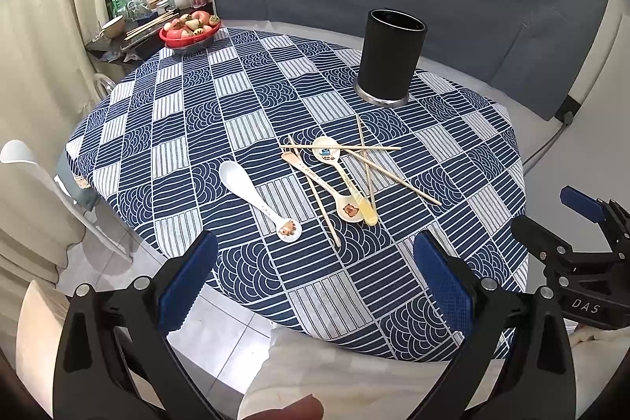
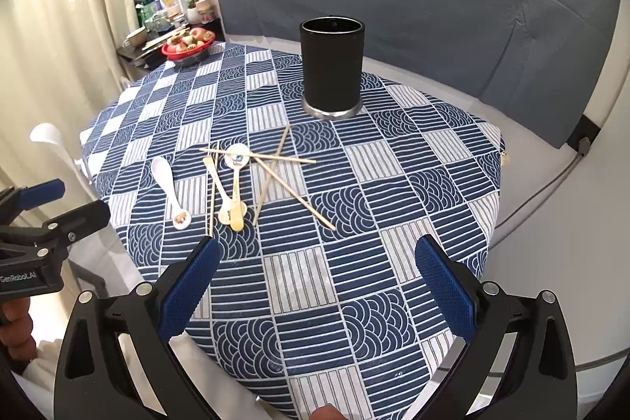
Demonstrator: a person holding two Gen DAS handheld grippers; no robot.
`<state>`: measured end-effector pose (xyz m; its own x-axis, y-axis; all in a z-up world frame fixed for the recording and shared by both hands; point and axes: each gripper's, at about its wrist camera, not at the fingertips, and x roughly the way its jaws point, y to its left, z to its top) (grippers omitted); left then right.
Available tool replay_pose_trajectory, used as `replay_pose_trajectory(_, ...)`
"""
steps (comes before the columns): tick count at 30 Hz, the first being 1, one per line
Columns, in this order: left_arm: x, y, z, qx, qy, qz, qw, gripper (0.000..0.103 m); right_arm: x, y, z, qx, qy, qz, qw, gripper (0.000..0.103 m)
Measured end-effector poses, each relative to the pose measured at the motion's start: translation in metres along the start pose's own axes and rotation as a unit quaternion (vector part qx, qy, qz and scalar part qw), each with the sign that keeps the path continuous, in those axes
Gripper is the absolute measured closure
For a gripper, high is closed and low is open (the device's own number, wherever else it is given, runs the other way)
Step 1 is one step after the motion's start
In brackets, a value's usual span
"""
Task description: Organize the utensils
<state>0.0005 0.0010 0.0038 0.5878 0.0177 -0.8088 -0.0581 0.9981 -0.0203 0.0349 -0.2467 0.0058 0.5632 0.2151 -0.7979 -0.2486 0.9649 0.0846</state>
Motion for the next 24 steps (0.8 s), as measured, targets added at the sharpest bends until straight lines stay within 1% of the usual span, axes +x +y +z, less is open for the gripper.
replay_pose_trajectory(8,0.0023,0.0011,-0.0009,0.003,0.004,-0.009,0.9999,0.006,-0.0005,-0.0003,-0.0006,0.004,0.004,-0.003,1.000,0.008)
replay_pose_trajectory(16,0.0010,0.0016,-0.0036,0.005,0.002,-0.008,1.0000,0.006,-0.0020,-0.0023,-0.0027,0.012,0.007,-0.005,1.000,0.008)
replay_pose_trajectory(24,-0.0002,-0.0017,-0.0061,0.020,0.003,-0.006,0.9998,0.006,-0.0056,0.0012,-0.0028,0.012,0.002,-0.009,1.000,0.008)
